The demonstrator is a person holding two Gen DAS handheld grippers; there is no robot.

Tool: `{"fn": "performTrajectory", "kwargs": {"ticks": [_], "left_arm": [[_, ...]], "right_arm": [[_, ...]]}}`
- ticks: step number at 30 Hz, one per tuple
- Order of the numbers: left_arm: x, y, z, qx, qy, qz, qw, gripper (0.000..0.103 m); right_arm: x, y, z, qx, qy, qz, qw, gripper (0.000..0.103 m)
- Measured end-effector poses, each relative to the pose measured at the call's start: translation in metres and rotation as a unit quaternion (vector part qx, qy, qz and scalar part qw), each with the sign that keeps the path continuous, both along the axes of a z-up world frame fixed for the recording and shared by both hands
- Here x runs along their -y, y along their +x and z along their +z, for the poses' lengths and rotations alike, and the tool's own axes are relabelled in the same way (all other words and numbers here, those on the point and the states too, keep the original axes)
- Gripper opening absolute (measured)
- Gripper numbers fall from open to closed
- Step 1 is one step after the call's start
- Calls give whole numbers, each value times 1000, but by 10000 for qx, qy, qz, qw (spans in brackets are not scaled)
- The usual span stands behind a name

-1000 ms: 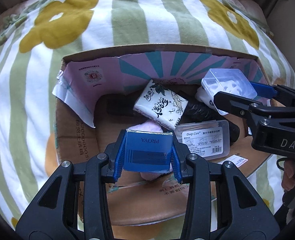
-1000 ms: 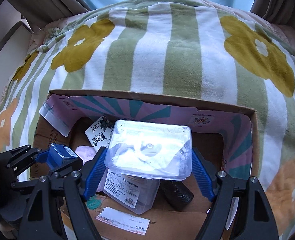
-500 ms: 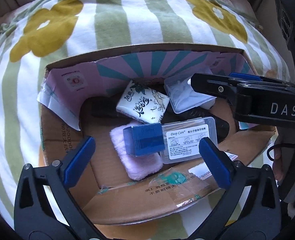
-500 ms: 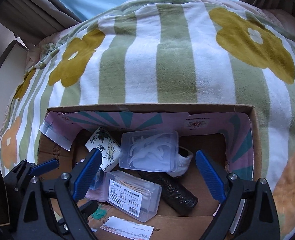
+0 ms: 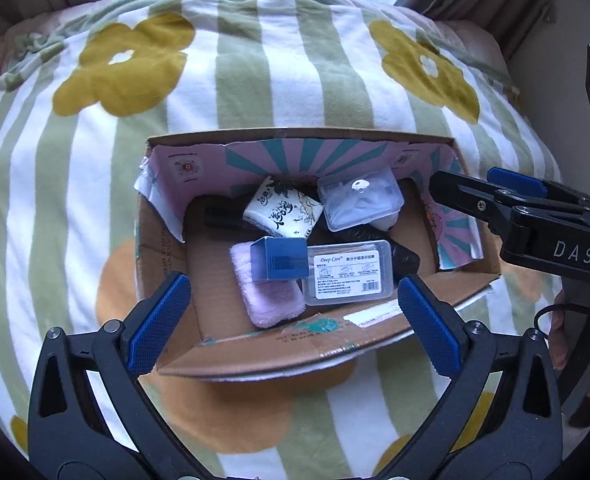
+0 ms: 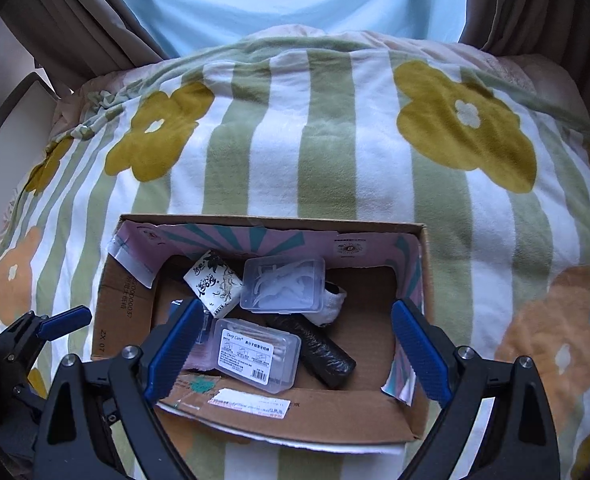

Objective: Organize objects
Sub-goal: 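Lift both tools out of the box and back away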

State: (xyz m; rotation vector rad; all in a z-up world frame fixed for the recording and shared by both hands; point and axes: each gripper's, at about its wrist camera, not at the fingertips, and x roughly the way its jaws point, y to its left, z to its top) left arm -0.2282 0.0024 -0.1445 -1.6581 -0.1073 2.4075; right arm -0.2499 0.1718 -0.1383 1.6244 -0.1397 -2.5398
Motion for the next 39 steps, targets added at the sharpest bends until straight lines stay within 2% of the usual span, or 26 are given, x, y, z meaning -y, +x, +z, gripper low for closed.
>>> {"fn": "performTrajectory", "kwargs": {"ticks": [5,9,16,19,22,25,39], "left_arm": [[13,30,50,-273,69,224,9994,103],[23,57,89,-499,-55,331,9982,103],[38,109,136,-650,-9,422,9970,103],[42,132,143,-695,1,509,9963,103],[43,158,146,-894,-268,530,9942,103],[46,175,142,-818,-138,560,9950,103],[44,183,147,-831,-2,558,9950,103]], "right_arm": [[-2,33,46,-226,51,-85,9997,94],[1,65,80,-438,202,-102,9988,94],[12,133,114,-599,447,-40,9972,94],[11,158,115,-564,445,-166,9973,94],[10,175,114,-582,456,-267,9969,94],[10,187,111,-613,529,-294,9963,94],[7,196,116,-656,496,-405,9958,94]]}}
